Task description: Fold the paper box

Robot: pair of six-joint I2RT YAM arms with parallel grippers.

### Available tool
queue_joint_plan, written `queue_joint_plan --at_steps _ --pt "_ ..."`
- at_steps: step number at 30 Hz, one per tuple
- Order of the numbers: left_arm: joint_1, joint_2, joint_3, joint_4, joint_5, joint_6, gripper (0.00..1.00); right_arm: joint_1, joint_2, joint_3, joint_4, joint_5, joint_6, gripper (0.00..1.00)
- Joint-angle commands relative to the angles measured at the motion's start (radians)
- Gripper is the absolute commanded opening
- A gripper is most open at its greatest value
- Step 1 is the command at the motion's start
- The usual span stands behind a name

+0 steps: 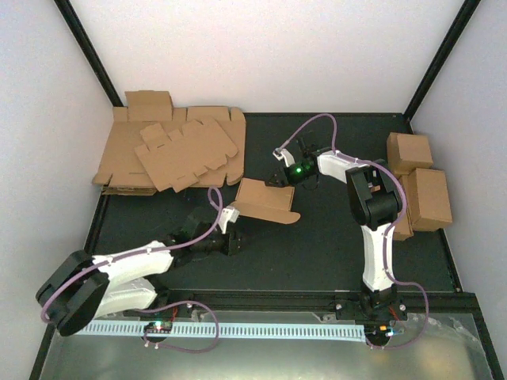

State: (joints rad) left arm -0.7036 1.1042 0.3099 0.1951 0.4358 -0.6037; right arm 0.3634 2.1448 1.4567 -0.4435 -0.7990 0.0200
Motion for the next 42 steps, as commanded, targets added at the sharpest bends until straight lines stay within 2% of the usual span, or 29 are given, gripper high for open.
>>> queue_joint_plan --at_steps 1,6,17,22,27,31,34,42 --pt "-0.024 0.058 0.011 0.123 -0.070 -0.032 0.32 -0.012 0.036 -0.002 -0.029 0.047 -0.015 0.41" --pt "-0.024 0.011 0.022 0.074 -0.108 -0.016 0.31 -0.013 0.017 -0.023 -0.014 -0.013 -0.010 0.41" --pt "-0.017 -0.387 0.174 -0.392 -0.280 0.053 0.38 0.056 -0.129 -0.235 0.066 -0.048 -0.016 0.41" --pt "-0.012 -0.481 0.198 -0.468 -0.328 0.062 0.40 0.108 -0.220 -0.381 0.129 -0.031 0.007 0.41" --pt "-0.010 -0.485 0.214 -0.506 -0.329 0.071 0.40 0.149 -0.334 -0.542 0.196 -0.011 0.043 0.41" --pt "-0.008 -0.485 0.222 -0.517 -0.327 0.090 0.41 0.151 -0.411 -0.617 0.219 0.015 0.062 0.46" --pt "-0.009 -0.480 0.229 -0.525 -0.326 0.107 0.43 0.151 -0.459 -0.647 0.244 0.026 0.084 0.59" --pt "-0.008 -0.463 0.239 -0.542 -0.315 0.114 0.49 0.135 -0.514 -0.661 0.300 0.013 0.125 0.69"
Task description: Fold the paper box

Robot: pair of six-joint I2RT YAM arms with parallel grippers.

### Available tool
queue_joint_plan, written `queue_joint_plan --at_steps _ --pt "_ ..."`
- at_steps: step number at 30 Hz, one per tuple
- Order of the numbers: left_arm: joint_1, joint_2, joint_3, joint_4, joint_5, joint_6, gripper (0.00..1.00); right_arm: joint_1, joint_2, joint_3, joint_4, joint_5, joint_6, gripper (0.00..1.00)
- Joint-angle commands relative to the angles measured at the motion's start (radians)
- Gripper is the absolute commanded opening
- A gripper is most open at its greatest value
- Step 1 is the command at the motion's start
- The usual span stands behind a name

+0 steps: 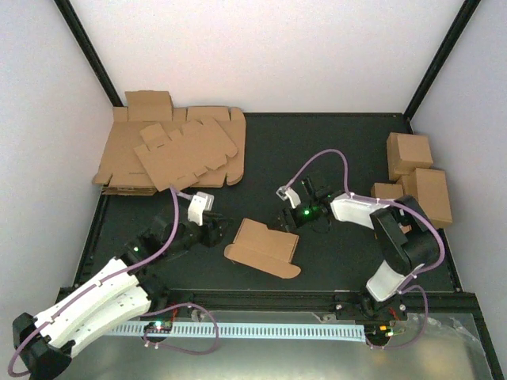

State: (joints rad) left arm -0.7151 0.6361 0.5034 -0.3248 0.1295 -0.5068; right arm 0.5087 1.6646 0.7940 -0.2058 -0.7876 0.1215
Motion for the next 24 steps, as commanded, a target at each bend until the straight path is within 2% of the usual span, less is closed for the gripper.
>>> queue_joint_plan --at_steps 1,4,7,12,24 --pt "0.004 0.007 0.046 -0.024 -0.009 0.015 0.50 -0.017 -0.039 0.002 0.065 -0.001 0.026 0.72" --pt "0.004 0.007 0.046 -0.027 -0.009 0.016 0.53 -0.035 -0.054 0.005 0.075 -0.005 0.035 0.77" --pt "0.005 0.007 0.048 -0.026 -0.006 0.021 0.54 -0.044 -0.070 0.008 0.076 0.001 0.040 0.79" --pt "0.005 0.008 0.048 -0.027 -0.007 0.025 0.55 -0.047 -0.086 0.004 0.083 0.014 0.049 0.78" --pt "0.005 0.010 0.050 -0.032 -0.005 0.028 0.56 -0.073 0.005 -0.025 0.213 -0.071 0.120 0.72"
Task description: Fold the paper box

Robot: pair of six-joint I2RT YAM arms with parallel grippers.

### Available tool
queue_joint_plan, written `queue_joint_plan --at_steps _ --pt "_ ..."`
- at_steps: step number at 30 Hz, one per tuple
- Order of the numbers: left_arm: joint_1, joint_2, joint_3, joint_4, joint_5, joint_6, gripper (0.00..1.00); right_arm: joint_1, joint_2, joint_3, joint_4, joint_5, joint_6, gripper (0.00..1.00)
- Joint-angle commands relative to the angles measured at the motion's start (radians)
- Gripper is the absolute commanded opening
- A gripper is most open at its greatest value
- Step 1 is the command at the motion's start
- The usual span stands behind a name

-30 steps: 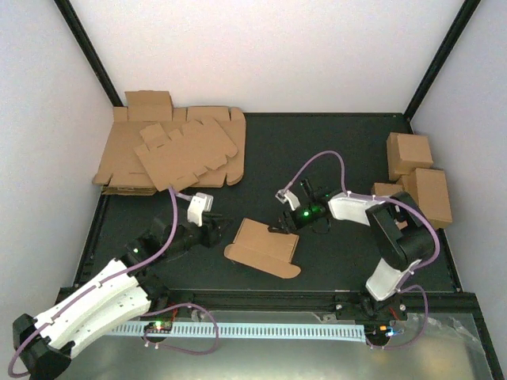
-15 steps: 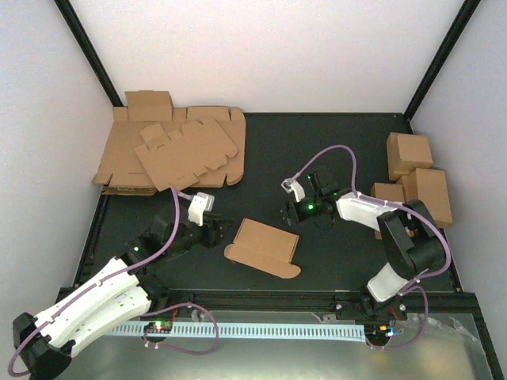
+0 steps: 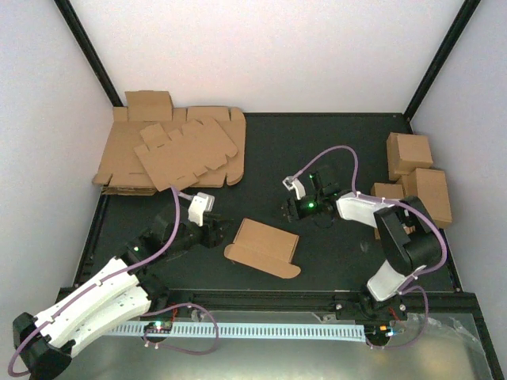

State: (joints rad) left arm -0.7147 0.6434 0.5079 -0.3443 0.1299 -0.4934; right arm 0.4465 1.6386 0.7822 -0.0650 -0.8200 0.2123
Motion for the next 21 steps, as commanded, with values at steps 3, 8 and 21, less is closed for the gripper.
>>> queue_joint_plan --at_steps 3,8,21 --pt "0.004 0.002 0.044 -0.013 -0.006 0.016 0.56 -0.012 0.042 -0.015 0.079 -0.040 0.031 0.71" --pt "0.004 0.004 0.043 -0.011 -0.007 0.015 0.56 -0.012 0.047 -0.033 0.084 -0.056 0.032 0.68" --pt "0.004 0.025 0.038 0.002 -0.003 0.014 0.56 -0.012 0.044 -0.059 0.088 -0.054 0.032 0.62"
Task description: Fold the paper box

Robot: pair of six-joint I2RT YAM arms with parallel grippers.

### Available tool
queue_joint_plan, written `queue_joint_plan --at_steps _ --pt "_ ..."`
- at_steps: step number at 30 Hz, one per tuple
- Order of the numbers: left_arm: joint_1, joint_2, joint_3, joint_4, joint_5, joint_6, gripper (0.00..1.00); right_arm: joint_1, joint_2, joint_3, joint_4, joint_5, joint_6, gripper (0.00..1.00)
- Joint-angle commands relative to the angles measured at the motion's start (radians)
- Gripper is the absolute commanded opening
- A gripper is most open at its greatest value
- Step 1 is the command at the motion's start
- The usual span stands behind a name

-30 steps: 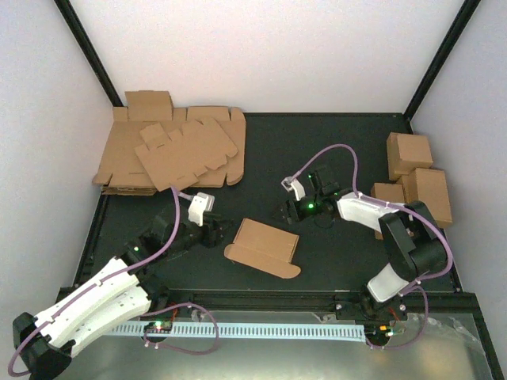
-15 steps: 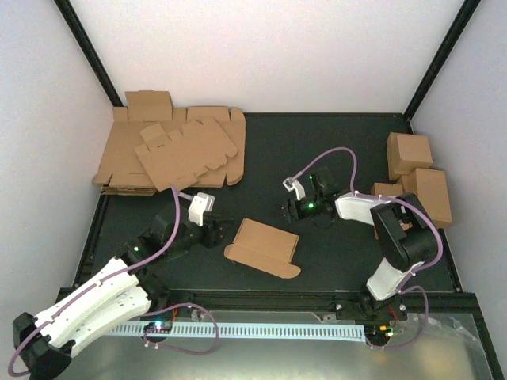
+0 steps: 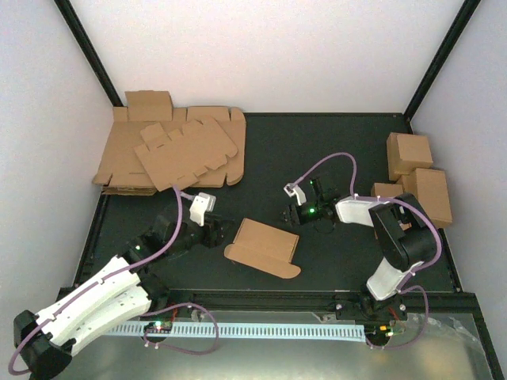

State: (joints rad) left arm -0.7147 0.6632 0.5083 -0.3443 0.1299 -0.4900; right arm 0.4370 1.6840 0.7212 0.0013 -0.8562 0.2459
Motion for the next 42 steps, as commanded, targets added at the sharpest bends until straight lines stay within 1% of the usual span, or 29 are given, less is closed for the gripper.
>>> queue_joint_plan --at_steps 1,3,7,13,14,17,18,20,22,27,32,42 --pt "0.004 0.008 0.036 0.004 -0.002 0.011 0.56 -0.003 0.005 0.005 0.020 -0.018 -0.003 0.61" --pt "0.004 0.015 0.035 0.007 -0.001 0.012 0.55 -0.003 0.018 0.007 0.026 -0.022 0.000 0.60" --pt "0.005 0.030 0.036 0.011 0.000 0.011 0.54 -0.003 0.048 0.007 0.052 -0.048 0.013 0.54" --pt "0.005 0.048 0.040 0.018 0.010 0.013 0.54 -0.003 0.056 0.007 0.059 -0.064 0.013 0.51" --pt "0.005 0.048 0.041 0.018 0.011 0.012 0.54 -0.003 0.053 0.007 0.057 -0.074 0.008 0.52" --pt "0.006 0.049 0.039 0.019 0.014 0.013 0.54 -0.001 0.030 -0.008 0.061 -0.094 -0.003 0.58" --pt "0.006 0.050 0.039 0.019 0.014 0.013 0.54 -0.001 0.024 -0.013 0.057 -0.089 -0.008 0.58" --pt "0.006 0.050 0.039 0.022 0.015 0.012 0.53 -0.001 0.023 -0.008 0.036 -0.078 -0.022 0.54" --pt "0.006 0.053 0.040 0.025 0.018 0.011 0.53 -0.001 0.037 0.000 0.025 -0.089 -0.027 0.52" --pt "0.006 0.056 0.042 0.023 0.023 0.012 0.53 -0.001 0.042 -0.009 0.032 -0.094 -0.026 0.54" --pt "0.006 0.059 0.041 0.023 0.030 0.013 0.53 0.000 0.031 -0.021 0.028 -0.094 -0.031 0.60" --pt "0.005 0.068 0.044 0.027 0.036 0.014 0.53 0.000 0.040 -0.029 0.026 -0.095 -0.035 0.62"
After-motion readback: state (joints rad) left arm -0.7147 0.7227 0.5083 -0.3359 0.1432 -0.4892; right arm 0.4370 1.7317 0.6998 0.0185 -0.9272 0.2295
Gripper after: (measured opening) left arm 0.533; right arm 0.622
